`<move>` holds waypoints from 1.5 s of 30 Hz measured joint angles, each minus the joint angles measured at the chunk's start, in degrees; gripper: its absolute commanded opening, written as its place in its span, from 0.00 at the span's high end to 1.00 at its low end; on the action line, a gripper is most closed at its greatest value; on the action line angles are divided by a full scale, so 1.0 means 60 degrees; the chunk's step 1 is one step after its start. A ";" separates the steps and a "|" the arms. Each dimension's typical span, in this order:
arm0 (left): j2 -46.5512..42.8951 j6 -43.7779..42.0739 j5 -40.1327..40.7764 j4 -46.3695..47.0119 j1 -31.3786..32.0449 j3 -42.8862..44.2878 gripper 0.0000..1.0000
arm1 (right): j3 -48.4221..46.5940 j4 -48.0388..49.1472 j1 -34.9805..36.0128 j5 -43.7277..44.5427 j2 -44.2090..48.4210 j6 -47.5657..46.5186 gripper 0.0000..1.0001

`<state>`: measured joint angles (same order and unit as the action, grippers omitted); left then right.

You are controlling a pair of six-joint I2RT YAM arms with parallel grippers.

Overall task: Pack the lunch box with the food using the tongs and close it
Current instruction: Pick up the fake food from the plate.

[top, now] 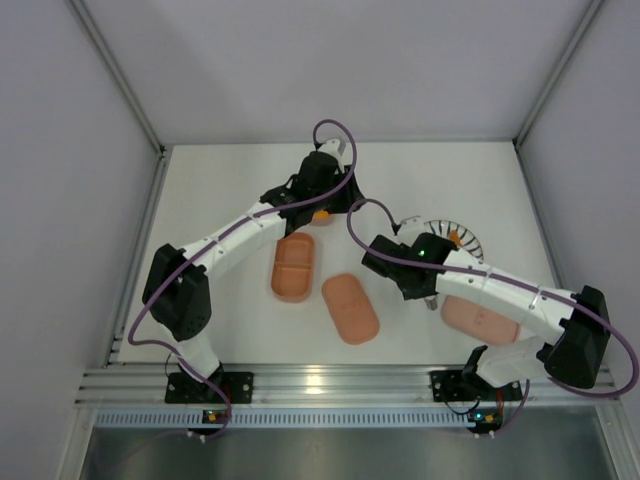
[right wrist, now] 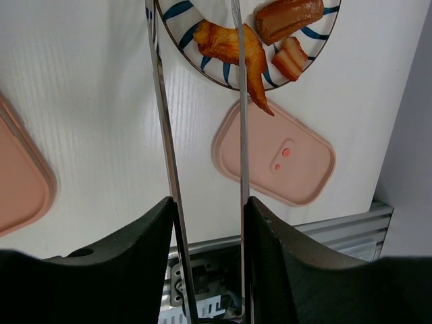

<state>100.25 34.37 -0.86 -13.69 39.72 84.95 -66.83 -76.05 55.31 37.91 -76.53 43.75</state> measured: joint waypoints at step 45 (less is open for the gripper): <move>0.0000 0.0007 -0.0040 0.0000 0.0000 0.0000 0.58 | -0.0004 -0.0004 -0.0204 0.0452 -0.0561 -0.0029 0.54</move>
<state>100.25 34.41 -1.10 -13.69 39.72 84.95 -66.85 -76.07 54.08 40.62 -79.90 43.57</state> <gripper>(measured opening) 0.416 0.467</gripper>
